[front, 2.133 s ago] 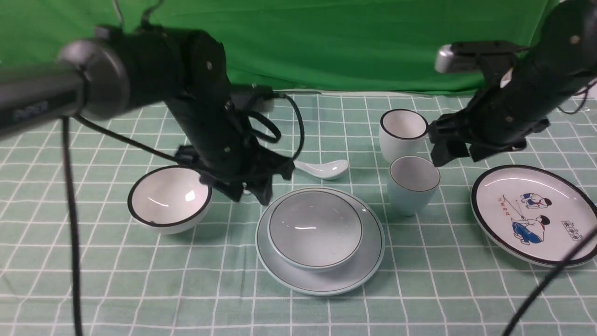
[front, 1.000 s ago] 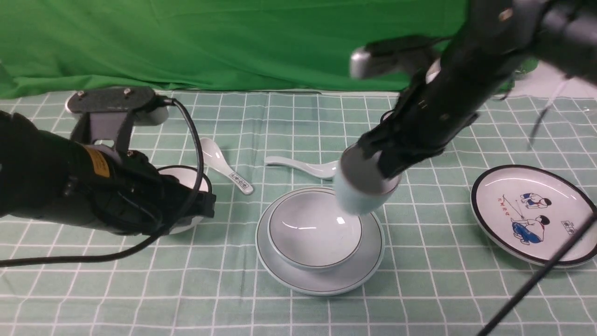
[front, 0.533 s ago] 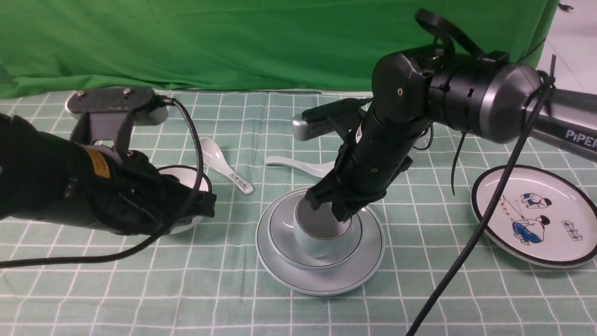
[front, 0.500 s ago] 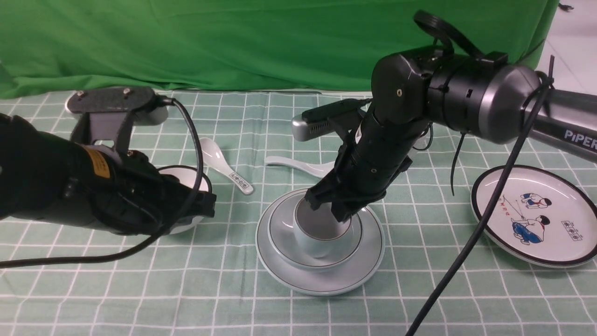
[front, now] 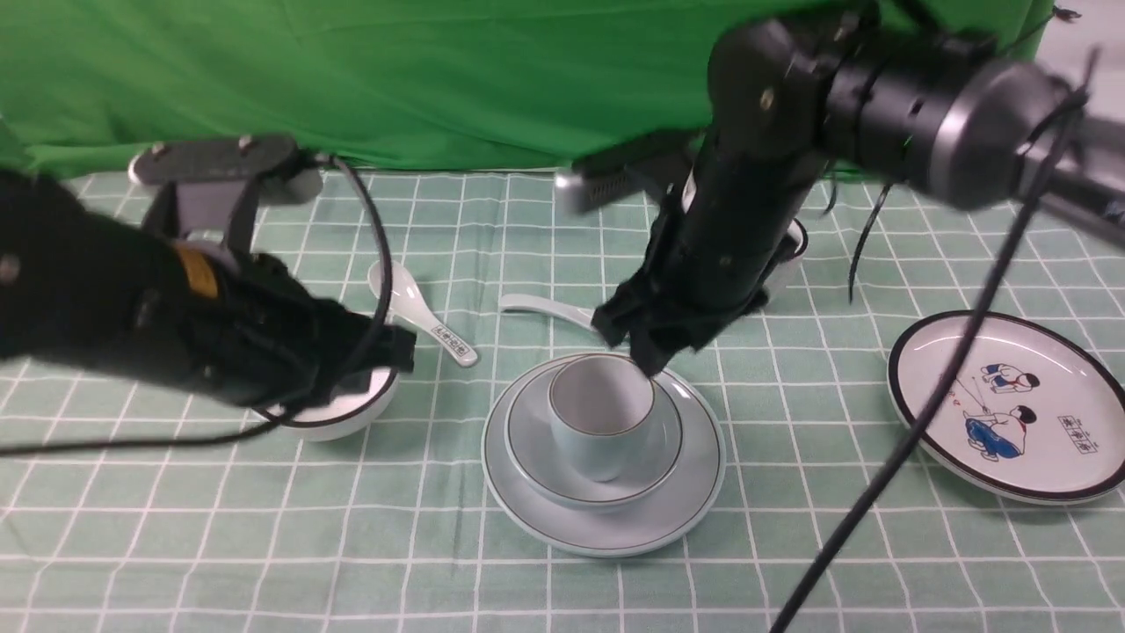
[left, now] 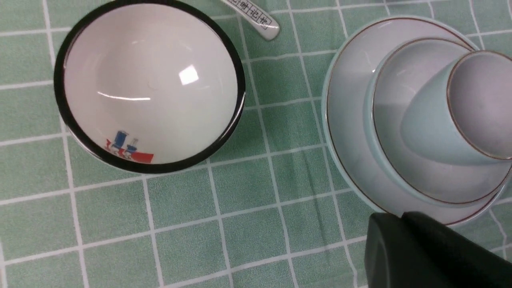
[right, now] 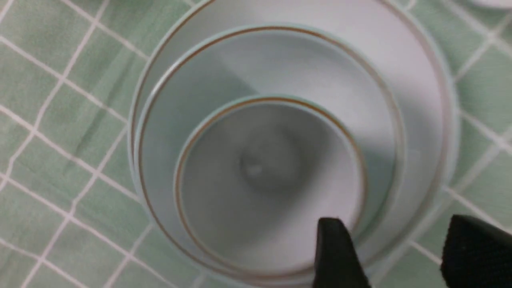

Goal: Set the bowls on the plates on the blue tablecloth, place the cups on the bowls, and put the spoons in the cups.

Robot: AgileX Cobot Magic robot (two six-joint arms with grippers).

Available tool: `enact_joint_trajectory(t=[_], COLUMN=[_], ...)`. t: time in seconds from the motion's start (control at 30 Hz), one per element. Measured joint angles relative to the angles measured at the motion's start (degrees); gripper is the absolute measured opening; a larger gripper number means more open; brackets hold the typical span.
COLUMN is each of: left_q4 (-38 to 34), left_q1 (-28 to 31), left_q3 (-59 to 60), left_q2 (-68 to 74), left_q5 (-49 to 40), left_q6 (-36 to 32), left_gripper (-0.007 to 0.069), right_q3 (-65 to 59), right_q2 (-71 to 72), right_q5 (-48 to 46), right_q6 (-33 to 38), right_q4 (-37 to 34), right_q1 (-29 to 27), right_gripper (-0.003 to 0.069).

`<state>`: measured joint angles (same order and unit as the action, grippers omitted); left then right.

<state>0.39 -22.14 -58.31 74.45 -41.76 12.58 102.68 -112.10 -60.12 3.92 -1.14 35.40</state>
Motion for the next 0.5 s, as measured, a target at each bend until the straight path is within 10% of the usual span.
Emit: enact_joint_trajectory(t=[0.23,0.5], left_q4=[-4.6,-7.0], left_q1=[6.9,4.9], left_q3=[-23.3,-41.5], left_q2=[18.4,37.7], left_q5=[-7.5,-9.0], left_q6=[-8.1,-15.6], left_gripper=[0.0009,0.0043], right_q3=[-0.4,-12.3], right_q2=[18.1,35.7], right_q5=[-4.7,-4.6], right_q6=[0.1,-2.1], right_q4=[8.2,8.6], right_q1=[0.0,0.0], right_gripper=[0.0057,0.0023])
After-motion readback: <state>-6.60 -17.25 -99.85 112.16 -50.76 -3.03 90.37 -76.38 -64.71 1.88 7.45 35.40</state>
